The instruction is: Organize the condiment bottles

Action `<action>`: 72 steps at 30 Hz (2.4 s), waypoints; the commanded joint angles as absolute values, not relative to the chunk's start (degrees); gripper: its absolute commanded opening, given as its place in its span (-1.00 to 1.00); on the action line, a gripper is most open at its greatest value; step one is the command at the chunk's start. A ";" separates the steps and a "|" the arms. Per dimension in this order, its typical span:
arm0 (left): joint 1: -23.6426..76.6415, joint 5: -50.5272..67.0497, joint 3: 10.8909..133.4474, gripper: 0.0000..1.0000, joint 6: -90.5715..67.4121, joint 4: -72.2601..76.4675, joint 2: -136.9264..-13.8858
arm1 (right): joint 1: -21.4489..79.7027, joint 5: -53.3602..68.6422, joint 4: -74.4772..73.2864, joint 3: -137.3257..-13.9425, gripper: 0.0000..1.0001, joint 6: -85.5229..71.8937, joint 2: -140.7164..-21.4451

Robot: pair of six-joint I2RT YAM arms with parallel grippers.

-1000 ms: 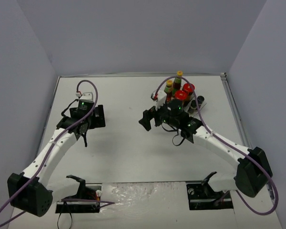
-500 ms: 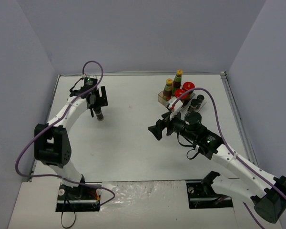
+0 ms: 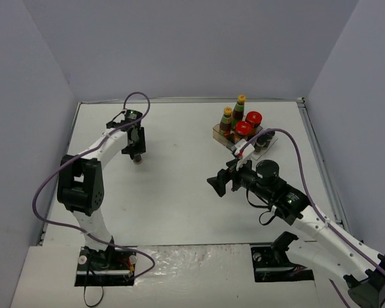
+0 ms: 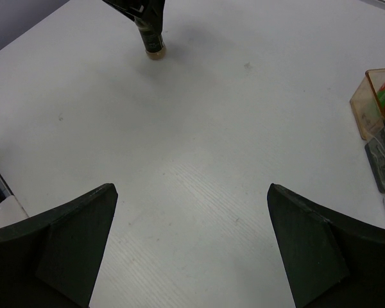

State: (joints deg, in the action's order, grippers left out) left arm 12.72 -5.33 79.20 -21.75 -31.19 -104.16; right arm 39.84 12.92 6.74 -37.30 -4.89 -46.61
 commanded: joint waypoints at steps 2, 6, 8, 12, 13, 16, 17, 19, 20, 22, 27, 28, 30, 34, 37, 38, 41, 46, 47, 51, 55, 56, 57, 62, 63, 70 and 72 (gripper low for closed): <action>22.97 -5.98 82.44 -0.88 -23.31 -31.81 -96.77 | 40.16 9.57 7.99 -38.32 1.00 -6.24 -44.47; 30.62 -6.18 82.98 -0.88 -25.38 -31.63 -96.09 | 40.08 7.90 7.12 -38.53 1.00 -7.02 -43.02; 35.61 -6.77 83.97 -0.88 -26.71 -32.03 -96.69 | 40.08 6.90 6.19 -38.73 1.00 -7.42 -41.82; 42.11 -6.82 86.91 -0.87 -28.05 -33.31 -100.04 | 40.09 4.57 4.28 -39.27 1.00 -7.97 -38.58; 43.50 -6.71 87.68 -0.87 -28.13 -33.35 -100.92 | 40.13 4.02 3.91 -39.24 1.00 -8.15 -37.73; 47.20 -6.38 90.24 -0.86 -28.47 -33.70 -104.06 | 40.13 2.44 2.64 -39.11 1.00 -8.59 -35.29; 47.98 -6.34 90.81 -0.84 -28.59 -33.72 -104.97 | 40.08 1.78 2.15 -39.10 1.00 -8.82 -34.84; 48.93 -6.50 90.86 -0.78 -28.78 -33.20 -106.31 | 40.08 1.04 1.00 -39.02 1.00 -9.18 -34.32; 49.35 -6.50 90.72 -0.76 -29.01 -33.06 -107.26 | 40.08 0.89 0.62 -39.02 1.00 -9.41 -34.04; 50.01 -6.62 90.26 -0.66 -29.30 -32.66 -108.82 | 40.14 0.67 0.29 -38.90 1.00 -9.94 -33.66; 50.94 -7.08 89.68 0.00 -29.92 -32.43 -110.25 | 40.17 0.40 -1.86 -38.57 1.00 -10.37 -32.94; 51.09 -7.23 89.78 0.24 -30.02 -32.43 -110.10 | 40.17 0.30 -1.91 -38.52 1.00 -10.37 -32.89; 51.15 -7.60 89.90 0.64 -30.06 -32.66 -109.51 | 40.09 0.19 -2.08 -38.72 1.00 -10.45 -32.95; 51.15 -8.49 89.85 0.87 -30.09 -33.28 -107.31 | 40.14 0.29 -2.34 -39.34 1.00 -10.49 -33.86; 51.15 -9.01 89.60 0.91 -30.15 -33.62 -103.64 | 40.12 0.57 -2.46 -40.22 1.00 -10.55 -34.81; 51.15 -9.23 89.51 0.92 -30.21 -33.71 -102.48 | 40.09 0.67 -2.53 -40.63 1.00 -10.61 -35.19; 50.84 -11.57 88.12 0.94 -30.21 -33.21 -95.21 | 40.17 1.68 -2.99 -42.60 1.00 -10.97 -37.17; 48.40 -14.34 82.49 0.94 -29.88 -30.67 -80.95 | 40.08 2.90 -3.08 -46.23 1.00 -9.83 -40.37; 46.80 -15.10 80.13 0.94 -29.88 -30.44 -79.02 | 40.16 2.82 -3.08 -46.54 1.00 -9.15 -41.89; 39.68 -15.54 72.93 0.94 -29.47 -30.66 -68.63 | 40.21 2.91 -2.95 -48.65 1.00 -9.07 -47.94; 29.97 -15.51 65.70 0.94 -26.72 -34.18 -56.84 | 40.34 3.86 0.54 -50.75 1.00 -8.62 -57.30; 28.25 -15.91 64.33 0.94 -25.82 -35.09 -54.88 | 40.34 3.95 1.65 -50.94 1.00 -8.25 -59.04; 27.07 -16.57 63.25 0.94 -24.92 -35.82 -52.87 | 40.34 3.95 2.32 -51.21 1.00 -7.88 -60.87; 22.63 -18.46 56.92 0.94 -21.73 -38.39 -45.94 | 40.39 4.27 7.15 -52.21 1.00 -6.60 -71.32; 22.12 -18.75 55.57 0.94 -21.33 -38.50 -44.73 | 40.46 4.78 8.06 -52.50 1.00 -6.74 -73.25; 21.06 -20.97 51.01 0.94 -20.51 -39.08 -37.48 | 40.93 5.51 12.65 -54.08 0.92 -7.44 -84.33; 21.01 -23.32 50.72 0.94 -20.39 -39.71 -36.67 | 41.04 5.28 13.34 -54.31 0.84 -7.38 -86.69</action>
